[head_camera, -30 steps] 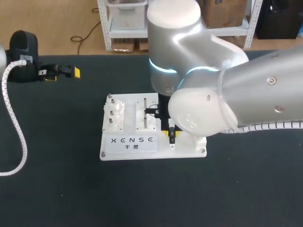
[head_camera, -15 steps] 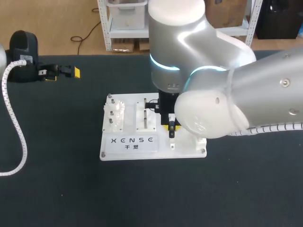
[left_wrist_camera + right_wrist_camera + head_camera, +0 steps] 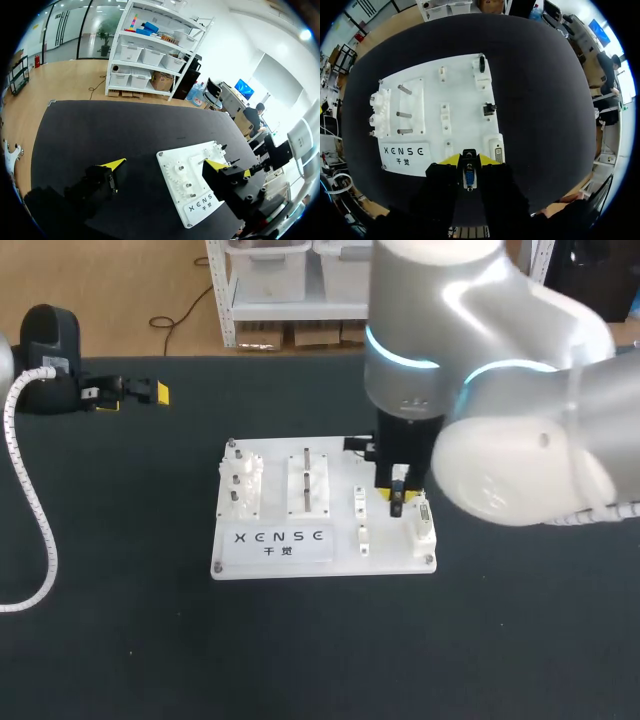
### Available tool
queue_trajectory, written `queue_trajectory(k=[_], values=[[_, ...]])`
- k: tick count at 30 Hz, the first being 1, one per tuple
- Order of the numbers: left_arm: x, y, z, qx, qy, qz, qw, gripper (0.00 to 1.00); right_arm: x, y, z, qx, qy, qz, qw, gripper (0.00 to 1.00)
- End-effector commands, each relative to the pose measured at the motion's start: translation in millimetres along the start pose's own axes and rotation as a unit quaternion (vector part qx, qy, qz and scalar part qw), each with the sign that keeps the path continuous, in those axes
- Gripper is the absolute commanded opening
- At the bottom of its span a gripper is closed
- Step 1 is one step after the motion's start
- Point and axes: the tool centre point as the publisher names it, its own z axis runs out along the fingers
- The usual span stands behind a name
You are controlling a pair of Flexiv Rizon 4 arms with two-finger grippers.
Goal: Insert the USB connector, Ethernet cable, and multi-pin plug into their matching sockets one by one.
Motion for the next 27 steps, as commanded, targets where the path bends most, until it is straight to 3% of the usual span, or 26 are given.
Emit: queue_trajectory(k=[1, 10, 27], values=[[0.0, 0.0, 0, 0.000, 0.000, 0.000, 1.000, 1.00, 6, -20, -3, -0.009, -0.016, 0.008, 1.000, 0.00], [0.0, 0.0, 0, 0.000, 0.000, 0.000, 1.000, 1.00, 3, -37, 3, -0.002, -0.012, 0.024, 1.000, 0.00], [0.0, 0.0, 0, 0.000, 0.000, 0.000, 1.000, 1.00, -2, -33, 10, 0.008, -0.007, 0.024, 1.000, 0.00]])
